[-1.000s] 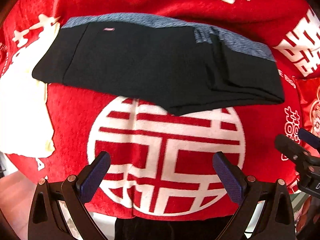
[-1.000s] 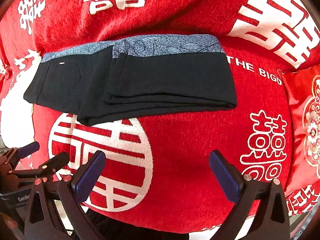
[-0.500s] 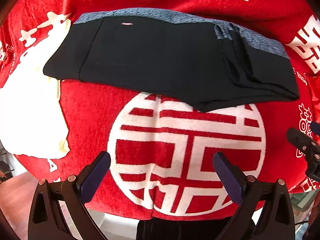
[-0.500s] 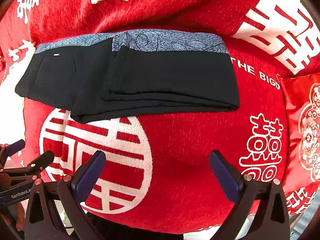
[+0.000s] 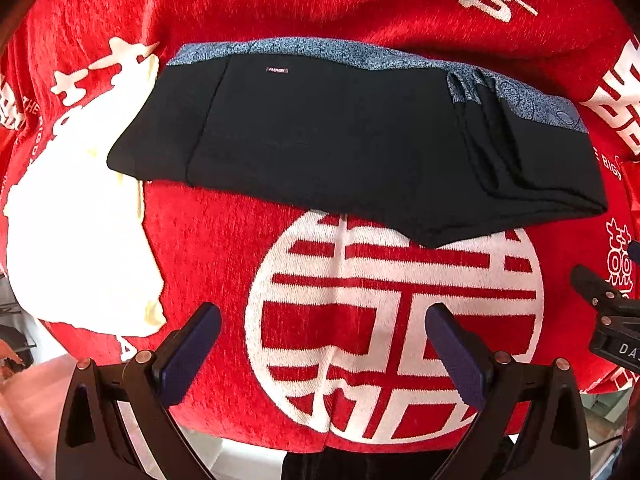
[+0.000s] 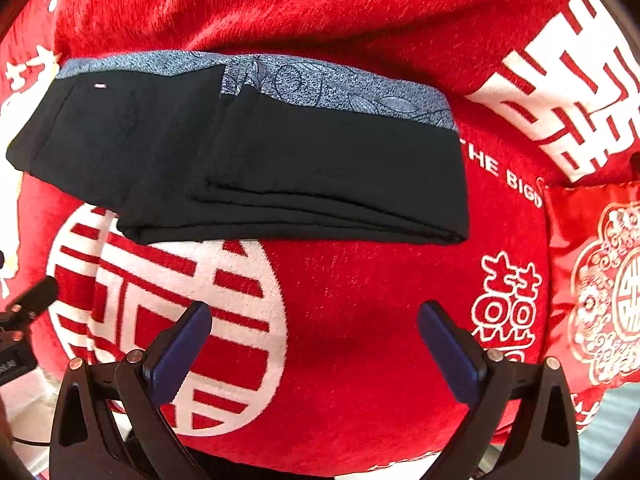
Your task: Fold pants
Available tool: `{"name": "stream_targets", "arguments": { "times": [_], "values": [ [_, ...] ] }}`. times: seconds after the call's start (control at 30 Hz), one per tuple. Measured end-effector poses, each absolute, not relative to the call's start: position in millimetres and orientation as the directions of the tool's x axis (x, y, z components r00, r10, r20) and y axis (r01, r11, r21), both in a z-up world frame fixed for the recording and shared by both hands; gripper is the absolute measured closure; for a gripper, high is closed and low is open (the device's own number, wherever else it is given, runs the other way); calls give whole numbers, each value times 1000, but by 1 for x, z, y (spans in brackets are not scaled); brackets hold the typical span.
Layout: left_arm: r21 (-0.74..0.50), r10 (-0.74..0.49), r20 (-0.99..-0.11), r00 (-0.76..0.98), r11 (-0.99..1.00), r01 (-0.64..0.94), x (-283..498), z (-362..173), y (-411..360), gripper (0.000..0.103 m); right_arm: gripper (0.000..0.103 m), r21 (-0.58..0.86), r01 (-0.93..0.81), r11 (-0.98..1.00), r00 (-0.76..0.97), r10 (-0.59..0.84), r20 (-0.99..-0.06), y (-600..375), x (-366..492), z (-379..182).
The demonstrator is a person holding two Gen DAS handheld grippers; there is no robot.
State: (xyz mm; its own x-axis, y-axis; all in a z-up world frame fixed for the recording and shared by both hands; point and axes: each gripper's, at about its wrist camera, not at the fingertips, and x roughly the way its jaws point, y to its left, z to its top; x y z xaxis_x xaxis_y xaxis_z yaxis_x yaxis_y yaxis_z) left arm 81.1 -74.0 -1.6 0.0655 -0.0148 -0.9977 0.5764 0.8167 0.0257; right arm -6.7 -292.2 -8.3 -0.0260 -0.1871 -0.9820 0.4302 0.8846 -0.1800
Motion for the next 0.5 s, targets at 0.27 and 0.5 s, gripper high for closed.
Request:
{"name": "stream_targets", "arguments": {
  "times": [0.27,0.5],
  "values": [
    [48,-12,-995,97,802,596,84,3,-77,0,0,-221,396,891,-35,-225,-974,-285,-3,-11],
    [54,-13,-994,109,806,590,87,7,-80,0,0,-222,394,892,-37,-226,-974,-283,-3,-12]
  ]
}}
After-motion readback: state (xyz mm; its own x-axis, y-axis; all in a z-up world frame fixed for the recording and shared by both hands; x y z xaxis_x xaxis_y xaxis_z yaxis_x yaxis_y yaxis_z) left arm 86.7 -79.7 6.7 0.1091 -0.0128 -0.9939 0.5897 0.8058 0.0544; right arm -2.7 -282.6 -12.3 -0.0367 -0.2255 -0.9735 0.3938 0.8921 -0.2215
